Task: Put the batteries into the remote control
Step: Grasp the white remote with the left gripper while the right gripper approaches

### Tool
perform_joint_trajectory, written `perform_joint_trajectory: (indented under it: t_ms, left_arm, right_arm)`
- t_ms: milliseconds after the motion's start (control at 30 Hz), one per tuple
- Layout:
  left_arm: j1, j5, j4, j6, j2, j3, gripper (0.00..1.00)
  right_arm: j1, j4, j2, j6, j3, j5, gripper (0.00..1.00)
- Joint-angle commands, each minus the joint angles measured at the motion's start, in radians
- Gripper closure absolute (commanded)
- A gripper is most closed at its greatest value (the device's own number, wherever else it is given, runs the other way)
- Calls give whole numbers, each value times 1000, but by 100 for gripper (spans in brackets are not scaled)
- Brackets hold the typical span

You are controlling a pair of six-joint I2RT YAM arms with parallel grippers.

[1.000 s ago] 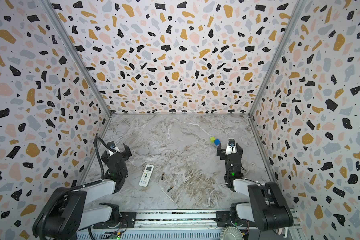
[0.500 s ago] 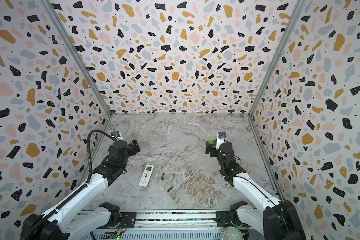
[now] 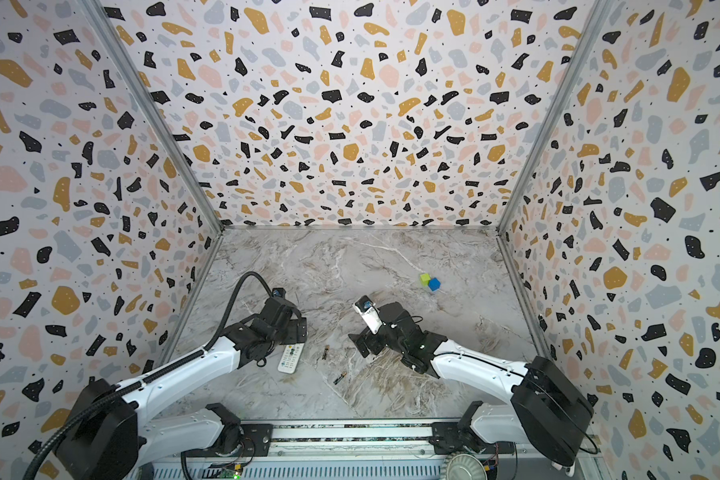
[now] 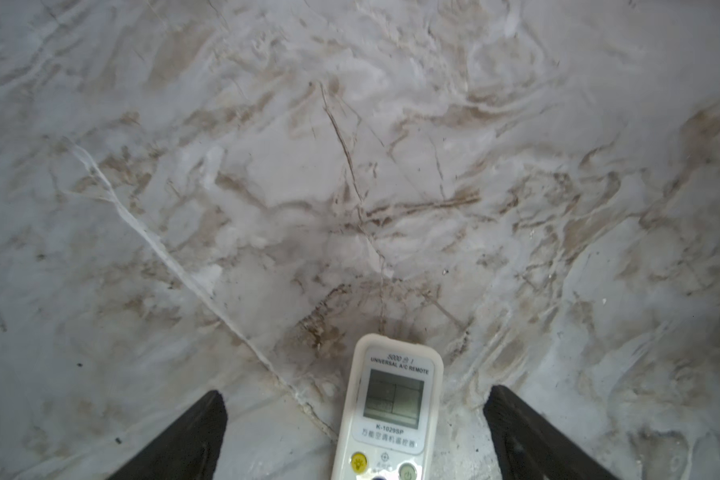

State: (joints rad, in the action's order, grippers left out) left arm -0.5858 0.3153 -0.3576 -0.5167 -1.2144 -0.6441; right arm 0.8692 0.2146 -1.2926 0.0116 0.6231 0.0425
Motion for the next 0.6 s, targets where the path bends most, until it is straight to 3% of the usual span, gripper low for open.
perform_joint_trajectory:
  t_ms: [0,167,567]
  left_arm:
    - [-20,8,-10,-30,-23,-21,0]
    - [-45,28,-27,-28,-88,-40,0]
    - [-60,64,-25,-20,-201,-79,11]
  right_arm:
    - [21,47,-8,-45,16,63,1]
    - [27,67,-32,-39,12,107,1]
    - [26,62,-55,-35,18,144,1]
